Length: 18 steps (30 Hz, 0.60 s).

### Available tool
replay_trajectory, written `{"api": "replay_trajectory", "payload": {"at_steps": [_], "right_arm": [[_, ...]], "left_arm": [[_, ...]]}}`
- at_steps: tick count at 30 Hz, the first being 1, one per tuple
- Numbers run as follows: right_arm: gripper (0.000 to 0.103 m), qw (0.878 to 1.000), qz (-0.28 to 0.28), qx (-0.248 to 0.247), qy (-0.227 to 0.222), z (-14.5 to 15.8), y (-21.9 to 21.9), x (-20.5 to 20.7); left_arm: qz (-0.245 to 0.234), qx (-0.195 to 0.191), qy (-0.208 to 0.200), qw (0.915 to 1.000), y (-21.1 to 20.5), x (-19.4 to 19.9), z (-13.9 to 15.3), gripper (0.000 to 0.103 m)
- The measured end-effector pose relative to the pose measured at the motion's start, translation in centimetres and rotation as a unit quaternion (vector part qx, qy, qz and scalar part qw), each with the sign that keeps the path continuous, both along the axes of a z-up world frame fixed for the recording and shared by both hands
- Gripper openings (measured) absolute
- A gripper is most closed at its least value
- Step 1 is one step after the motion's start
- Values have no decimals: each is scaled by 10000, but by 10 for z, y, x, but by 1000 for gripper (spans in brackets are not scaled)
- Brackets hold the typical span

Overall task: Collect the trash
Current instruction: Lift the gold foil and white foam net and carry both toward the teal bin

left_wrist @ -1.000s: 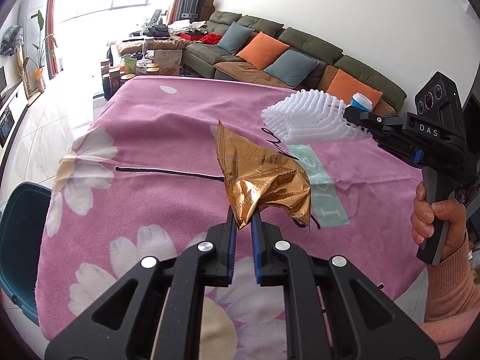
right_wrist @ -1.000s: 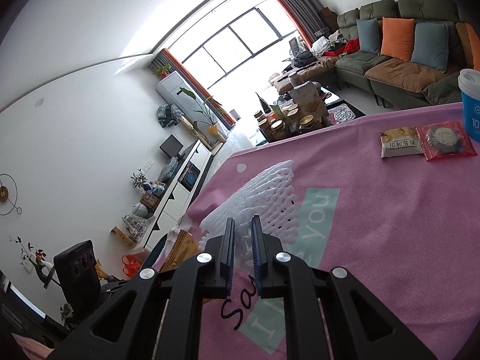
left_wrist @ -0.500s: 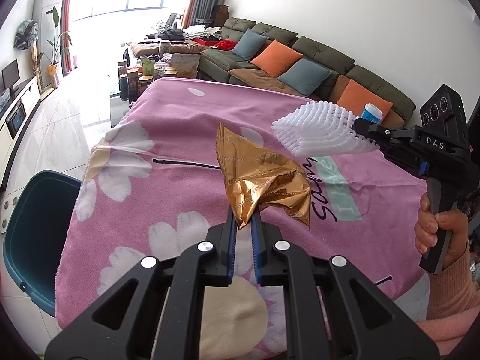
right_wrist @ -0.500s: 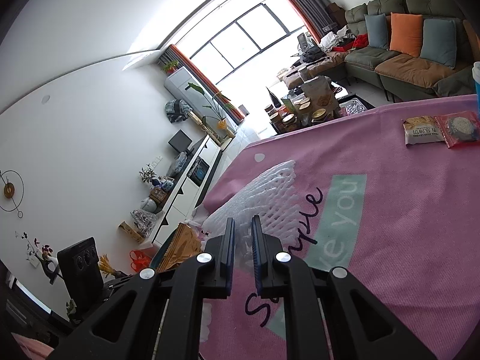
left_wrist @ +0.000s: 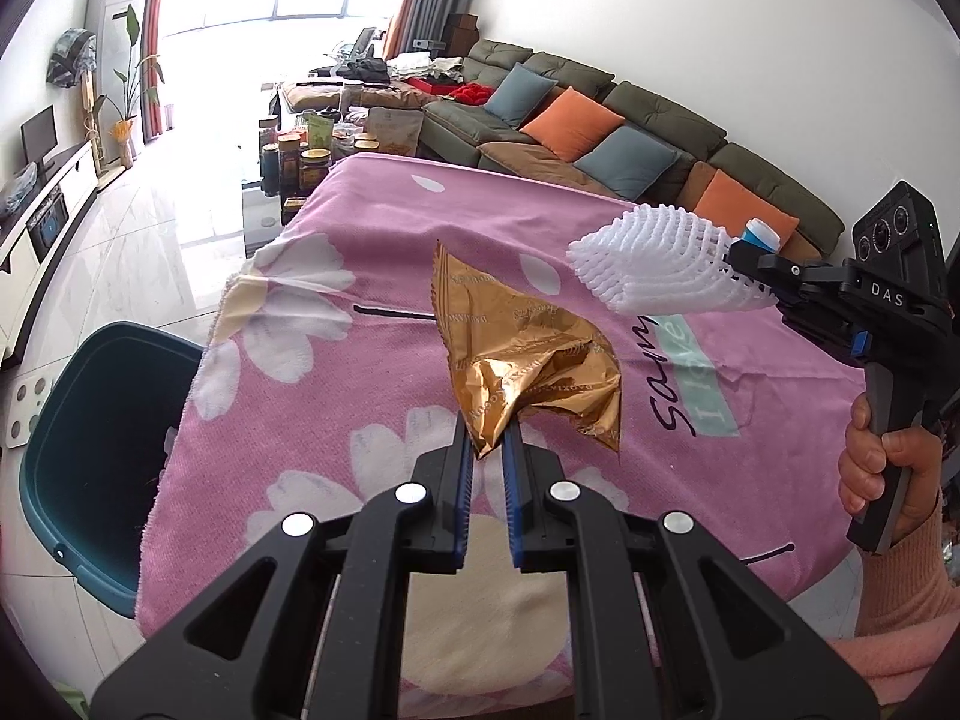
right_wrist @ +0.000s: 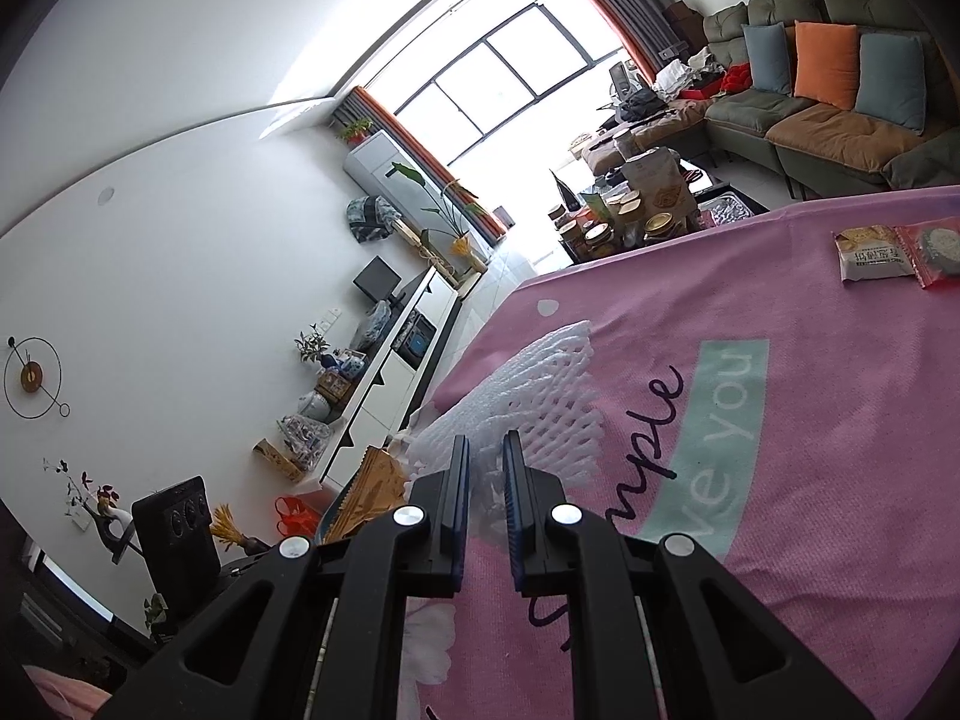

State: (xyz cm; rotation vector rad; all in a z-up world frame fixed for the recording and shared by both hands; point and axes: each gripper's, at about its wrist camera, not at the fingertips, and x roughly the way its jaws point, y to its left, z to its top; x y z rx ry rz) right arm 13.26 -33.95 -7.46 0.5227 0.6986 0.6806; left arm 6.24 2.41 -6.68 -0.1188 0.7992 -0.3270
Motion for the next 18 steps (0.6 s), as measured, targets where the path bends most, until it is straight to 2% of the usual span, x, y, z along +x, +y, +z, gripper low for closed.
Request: {"api": "replay_trajectory", "payload": {"at_steps": [18], "right_arm": [[10, 9995, 296, 128, 27, -3, 21, 6]], "left_arm": [[344, 23, -36, 9994, 23, -15, 3, 10]]}}
